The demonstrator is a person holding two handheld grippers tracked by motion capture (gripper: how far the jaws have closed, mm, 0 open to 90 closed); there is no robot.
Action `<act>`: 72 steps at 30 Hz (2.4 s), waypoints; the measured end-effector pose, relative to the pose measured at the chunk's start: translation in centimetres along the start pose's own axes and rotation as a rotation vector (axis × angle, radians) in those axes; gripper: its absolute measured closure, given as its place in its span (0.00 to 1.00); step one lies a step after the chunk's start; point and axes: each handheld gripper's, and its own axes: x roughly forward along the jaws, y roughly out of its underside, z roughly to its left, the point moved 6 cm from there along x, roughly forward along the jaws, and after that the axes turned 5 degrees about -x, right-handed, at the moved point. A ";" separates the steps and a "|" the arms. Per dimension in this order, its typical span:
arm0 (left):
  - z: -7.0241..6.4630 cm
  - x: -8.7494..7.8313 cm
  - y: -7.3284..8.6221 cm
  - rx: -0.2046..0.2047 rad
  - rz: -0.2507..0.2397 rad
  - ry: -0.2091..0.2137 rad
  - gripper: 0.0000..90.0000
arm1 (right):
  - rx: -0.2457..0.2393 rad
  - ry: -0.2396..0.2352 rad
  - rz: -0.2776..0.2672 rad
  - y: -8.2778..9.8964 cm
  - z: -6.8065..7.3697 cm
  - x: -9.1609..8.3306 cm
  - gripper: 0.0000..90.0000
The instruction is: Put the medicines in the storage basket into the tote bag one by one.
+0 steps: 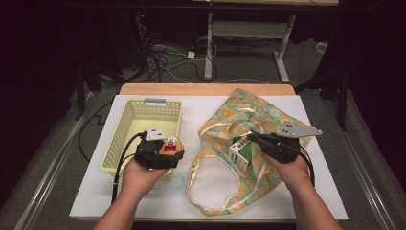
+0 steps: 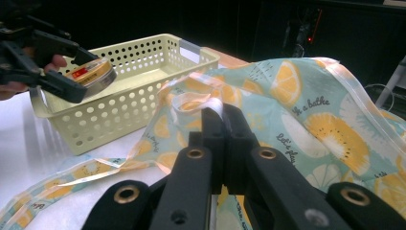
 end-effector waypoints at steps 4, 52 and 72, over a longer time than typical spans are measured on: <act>-1.5 0.0 -0.2 0.028 -0.009 0.037 0.21 | -0.002 0.000 0.000 0.0 0.0 0.0 1.00; -5.8 14.1 -6.9 0.047 0.068 0.017 0.21 | 0.017 0.002 -0.007 0.1 -0.4 0.4 1.00; -6.0 18.2 -8.4 0.073 0.094 -0.009 0.21 | 0.019 0.002 -0.003 0.3 -0.4 0.7 1.00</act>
